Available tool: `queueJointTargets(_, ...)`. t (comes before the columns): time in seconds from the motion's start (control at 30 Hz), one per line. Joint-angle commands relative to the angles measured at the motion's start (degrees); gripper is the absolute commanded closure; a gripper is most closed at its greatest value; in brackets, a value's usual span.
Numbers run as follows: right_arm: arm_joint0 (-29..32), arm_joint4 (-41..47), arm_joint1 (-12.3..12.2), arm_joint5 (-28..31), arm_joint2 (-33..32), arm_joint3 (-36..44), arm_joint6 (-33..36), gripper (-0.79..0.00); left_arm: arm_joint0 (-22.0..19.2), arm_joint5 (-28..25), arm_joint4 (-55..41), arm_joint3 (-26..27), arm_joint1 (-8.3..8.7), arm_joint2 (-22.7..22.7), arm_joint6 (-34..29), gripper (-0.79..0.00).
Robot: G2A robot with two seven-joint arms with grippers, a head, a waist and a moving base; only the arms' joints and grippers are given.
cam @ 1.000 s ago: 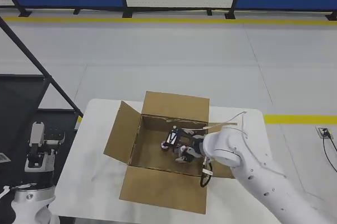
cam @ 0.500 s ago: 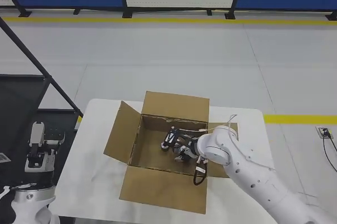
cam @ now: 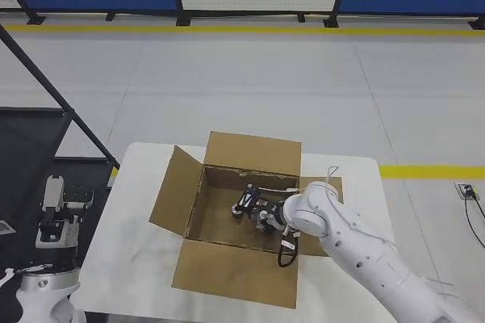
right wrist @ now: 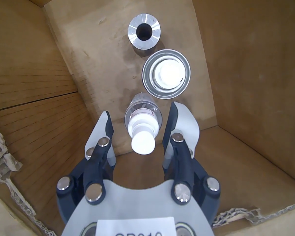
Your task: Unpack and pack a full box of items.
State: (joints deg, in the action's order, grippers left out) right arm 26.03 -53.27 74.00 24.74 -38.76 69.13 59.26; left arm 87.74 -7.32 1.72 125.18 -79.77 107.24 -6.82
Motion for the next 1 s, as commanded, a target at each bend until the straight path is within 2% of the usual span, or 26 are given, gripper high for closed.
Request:
queueJointTargets(0.0, -0.2, 0.0, 0.2, -0.1, 0.0, -0.4, 0.0, -0.376, 0.0, 0.0, 0.0, 0.0, 0.00, 0.0, 0.0, -0.785)
queueJointTargets(0.13, -0.6, -0.5, 0.5, -0.4, 0.3, -1.5, 0.3, -0.320, 0.0, 0.0, 0.0, 0.0, 0.00, 0.0, 0.0, -0.785)
queueJointTargets(0.27, -1.0, -0.7, 0.8, 0.0, 0.5, -2.3, 0.4, -0.169, 0.0, 0.0, 0.0, 0.0, 0.00, 0.0, 0.0, -0.785)
queueJointTargets(0.33, -1.2, -1.2, 0.9, 0.6, 0.4, -2.2, 0.4, -0.166, 0.0, 0.0, 0.0, 0.0, 0.00, 0.0, 0.0, -0.785)
queueJointTargets(0.4, -1.2, -1.7, 0.7, 1.1, 0.2, -1.7, 0.6, 0.000, 0.0, 0.0, 0.0, 0.0, 0.00, 0.0, 0.0, -0.785)
queueJointTargets(0.77, 2.2, -4.8, -2.2, 2.7, -6.7, 9.3, 4.2, 0.000, 0.0, 0.0, 0.0, 0.0, 0.00, 0.0, 0.0, -0.785)
queueJointTargets(0.97, 6.4, -6.9, -4.9, 0.7, -16.1, 18.8, 5.0, 0.000, 0.0, 0.0, 0.0, 0.0, 0.00, 0.0, 0.0, -0.785)
